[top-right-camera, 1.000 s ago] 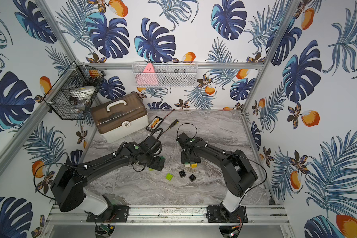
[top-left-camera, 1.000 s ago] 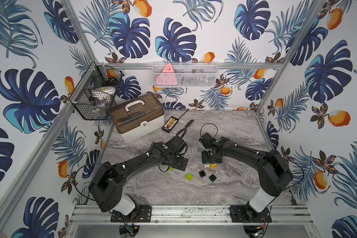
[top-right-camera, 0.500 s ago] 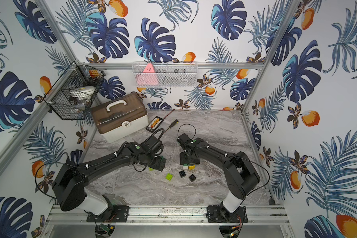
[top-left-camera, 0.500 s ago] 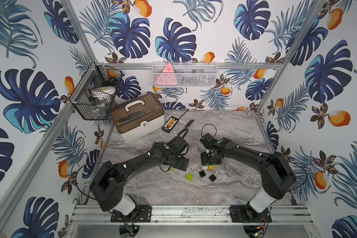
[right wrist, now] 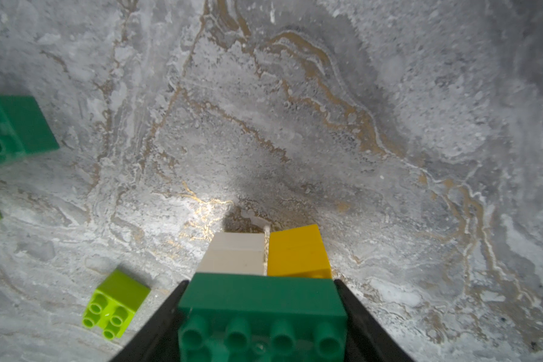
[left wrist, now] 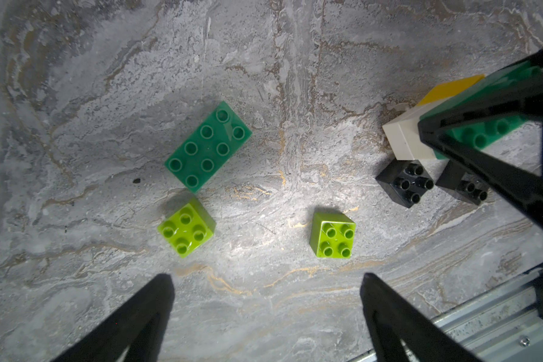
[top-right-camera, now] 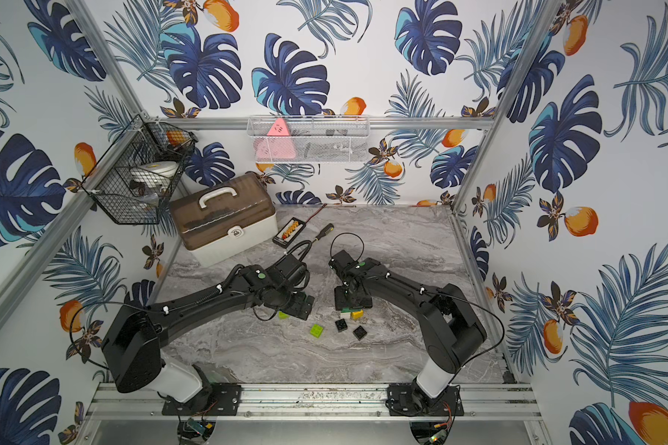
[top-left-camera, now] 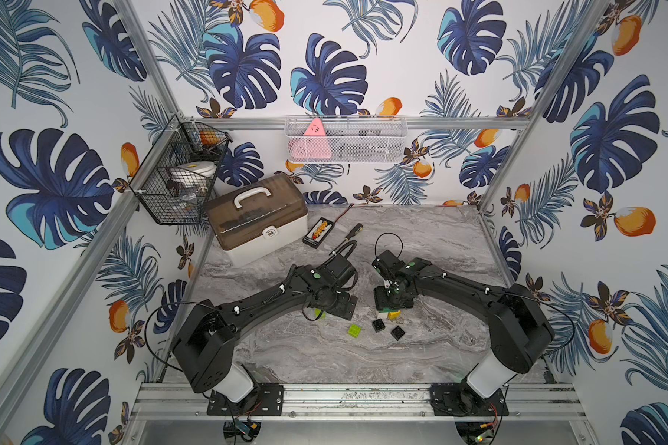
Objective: Assemble a giraffe with lego
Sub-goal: Assemble the lego brick with the lego brick.
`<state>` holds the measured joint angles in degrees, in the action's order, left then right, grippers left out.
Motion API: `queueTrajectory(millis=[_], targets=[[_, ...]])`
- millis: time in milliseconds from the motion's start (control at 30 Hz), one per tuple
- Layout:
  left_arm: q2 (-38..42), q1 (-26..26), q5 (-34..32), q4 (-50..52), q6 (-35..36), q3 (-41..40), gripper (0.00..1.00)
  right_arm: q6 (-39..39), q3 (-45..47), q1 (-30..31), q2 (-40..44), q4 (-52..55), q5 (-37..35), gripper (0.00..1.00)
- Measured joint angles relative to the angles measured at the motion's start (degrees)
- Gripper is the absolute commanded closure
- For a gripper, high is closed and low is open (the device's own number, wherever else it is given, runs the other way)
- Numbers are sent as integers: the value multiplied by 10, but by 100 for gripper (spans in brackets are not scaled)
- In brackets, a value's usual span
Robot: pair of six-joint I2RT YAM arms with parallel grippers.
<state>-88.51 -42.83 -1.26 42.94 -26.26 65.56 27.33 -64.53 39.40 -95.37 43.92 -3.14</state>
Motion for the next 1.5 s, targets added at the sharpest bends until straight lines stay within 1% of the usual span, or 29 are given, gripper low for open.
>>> queueTrajectory(millis=[200,600,800,1000,1267,1500], targets=[[-1,-2,-1,0,-6,-1,2,-4,-25,7,10,10,-20,58],[-2,-2,-1,-1,-8,-4,2,-4,-17,14,11,12,-27,58],[-2,-2,-2,0,-8,-2,2,5,13,5,3,-4,-17,58],[-2,-2,-4,3,-8,-2,2,13,19,-9,1,-24,-5,58],[-7,-2,-4,4,-7,2,2,33,32,-23,25,-38,24,58],[-18,-2,-4,4,-6,10,2,30,21,-23,42,-36,26,58]])
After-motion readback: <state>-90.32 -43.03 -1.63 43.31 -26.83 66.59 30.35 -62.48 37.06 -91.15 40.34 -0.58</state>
